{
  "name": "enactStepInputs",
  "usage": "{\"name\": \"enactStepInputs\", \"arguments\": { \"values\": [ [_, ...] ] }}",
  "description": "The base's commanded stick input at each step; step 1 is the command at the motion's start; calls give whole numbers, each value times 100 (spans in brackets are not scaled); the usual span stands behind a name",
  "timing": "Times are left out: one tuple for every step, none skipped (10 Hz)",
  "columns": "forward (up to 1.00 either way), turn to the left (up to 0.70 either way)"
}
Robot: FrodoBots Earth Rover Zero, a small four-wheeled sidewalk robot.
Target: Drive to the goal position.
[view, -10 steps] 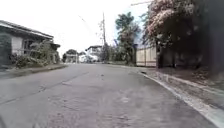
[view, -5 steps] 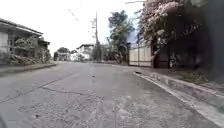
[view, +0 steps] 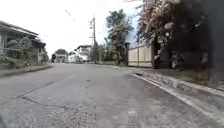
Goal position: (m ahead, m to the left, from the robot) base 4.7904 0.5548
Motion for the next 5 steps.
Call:
{"name": "enactStepInputs", "arguments": {
  "values": [
    [100, 1],
    [100, 6],
    [100, 2],
    [100, 0],
    [100, 0]
  ]
}}
